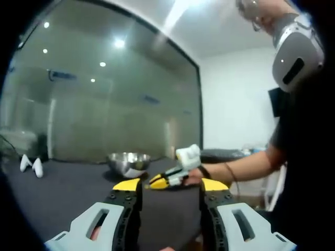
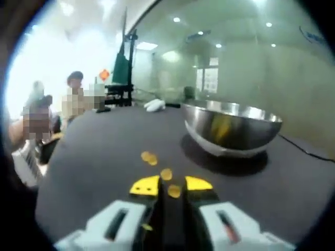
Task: Pick up the QQ candy scattered on the table and place it into the stainless steel bowl on the table
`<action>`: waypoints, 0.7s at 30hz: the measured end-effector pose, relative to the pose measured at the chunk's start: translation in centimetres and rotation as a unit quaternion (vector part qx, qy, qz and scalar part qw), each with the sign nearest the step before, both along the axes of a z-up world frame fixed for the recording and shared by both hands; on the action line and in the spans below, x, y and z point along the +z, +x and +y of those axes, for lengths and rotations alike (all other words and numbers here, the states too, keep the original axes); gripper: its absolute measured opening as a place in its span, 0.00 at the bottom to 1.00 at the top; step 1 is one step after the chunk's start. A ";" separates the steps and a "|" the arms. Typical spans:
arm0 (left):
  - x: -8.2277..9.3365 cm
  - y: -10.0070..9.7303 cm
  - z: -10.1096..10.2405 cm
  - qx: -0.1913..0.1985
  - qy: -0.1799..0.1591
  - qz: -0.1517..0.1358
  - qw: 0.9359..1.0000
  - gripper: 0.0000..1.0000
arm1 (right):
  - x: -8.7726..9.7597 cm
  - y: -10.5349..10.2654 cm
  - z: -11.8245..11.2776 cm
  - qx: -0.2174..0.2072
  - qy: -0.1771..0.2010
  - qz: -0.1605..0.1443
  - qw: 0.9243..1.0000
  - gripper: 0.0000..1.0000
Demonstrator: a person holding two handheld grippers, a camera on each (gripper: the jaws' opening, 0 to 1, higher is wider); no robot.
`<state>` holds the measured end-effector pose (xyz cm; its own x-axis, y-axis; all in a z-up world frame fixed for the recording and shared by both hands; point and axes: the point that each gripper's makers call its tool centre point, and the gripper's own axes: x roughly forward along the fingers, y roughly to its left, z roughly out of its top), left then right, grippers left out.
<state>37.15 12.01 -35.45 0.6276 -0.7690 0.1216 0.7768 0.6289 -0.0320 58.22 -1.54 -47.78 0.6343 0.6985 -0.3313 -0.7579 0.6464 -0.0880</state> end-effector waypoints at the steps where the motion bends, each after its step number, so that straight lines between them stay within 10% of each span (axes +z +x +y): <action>1: 0.0 0.1 0.0 0.001 0.002 -0.001 1.000 0.44 | -0.3 0.1 -0.1 -0.001 -0.011 -0.003 1.000 0.17; 21: -0.6 0.7 0.2 0.006 0.021 -0.001 1.000 0.44 | -0.2 -0.4 0.2 0.012 0.011 0.006 1.000 0.10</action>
<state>37.84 12.19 -36.00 0.6359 -0.7664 0.0907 0.7697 0.6384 -0.0027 57.78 -1.30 -47.96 0.6136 0.7204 -0.3233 -0.7739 0.6299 -0.0653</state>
